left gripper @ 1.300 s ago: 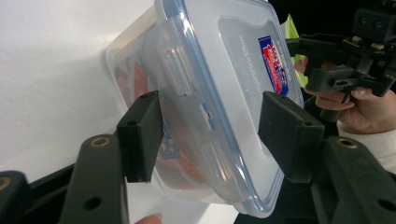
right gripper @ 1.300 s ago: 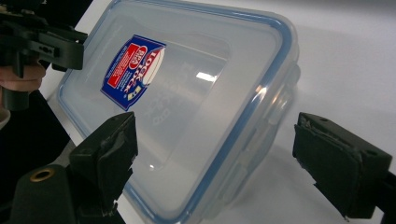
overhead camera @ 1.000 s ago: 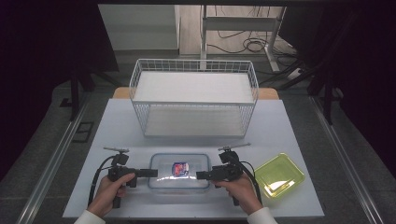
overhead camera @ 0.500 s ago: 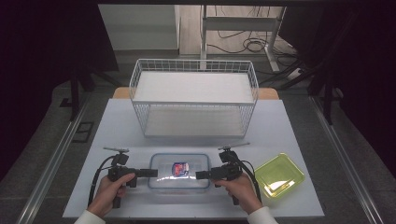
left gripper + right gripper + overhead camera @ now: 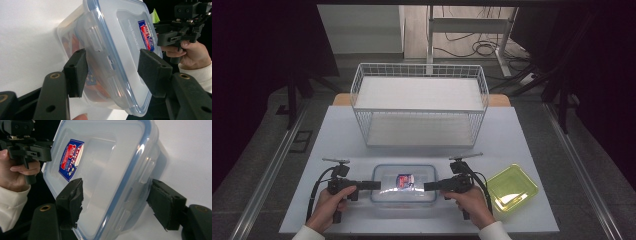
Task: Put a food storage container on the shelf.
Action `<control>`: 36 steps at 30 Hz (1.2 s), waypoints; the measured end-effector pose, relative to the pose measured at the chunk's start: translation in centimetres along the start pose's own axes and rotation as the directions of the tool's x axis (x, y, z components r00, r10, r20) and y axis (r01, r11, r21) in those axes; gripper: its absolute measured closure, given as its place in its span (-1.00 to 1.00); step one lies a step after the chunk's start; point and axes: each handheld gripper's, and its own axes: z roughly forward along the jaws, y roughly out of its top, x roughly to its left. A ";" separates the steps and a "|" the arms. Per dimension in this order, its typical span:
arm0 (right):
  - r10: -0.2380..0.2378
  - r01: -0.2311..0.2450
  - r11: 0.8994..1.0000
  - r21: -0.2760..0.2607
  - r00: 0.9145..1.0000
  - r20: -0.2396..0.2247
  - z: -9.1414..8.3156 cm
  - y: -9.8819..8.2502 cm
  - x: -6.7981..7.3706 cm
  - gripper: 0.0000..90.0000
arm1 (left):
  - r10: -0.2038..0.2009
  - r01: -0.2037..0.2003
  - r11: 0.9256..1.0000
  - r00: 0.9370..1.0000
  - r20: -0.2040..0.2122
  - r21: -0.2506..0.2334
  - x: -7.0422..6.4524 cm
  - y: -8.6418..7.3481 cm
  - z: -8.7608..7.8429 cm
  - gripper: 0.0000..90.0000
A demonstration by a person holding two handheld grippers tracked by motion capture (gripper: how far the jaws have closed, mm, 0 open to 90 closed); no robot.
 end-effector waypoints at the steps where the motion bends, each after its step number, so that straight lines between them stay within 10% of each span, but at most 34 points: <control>1: -0.003 0.003 1.000 -0.006 1.000 -0.007 -0.1 -0.1 -0.1 -0.25 | 0.004 -0.004 1.000 1.000 -0.001 -0.006 -0.1 -0.1 -0.1 -0.05; 36: -0.004 0.002 0.999 -0.053 0.999 -0.043 -1.4 -1.0 0.1 0.04 | 0.036 -0.037 0.998 0.999 -0.031 -0.043 -1.5 -1.0 -1.0 0.11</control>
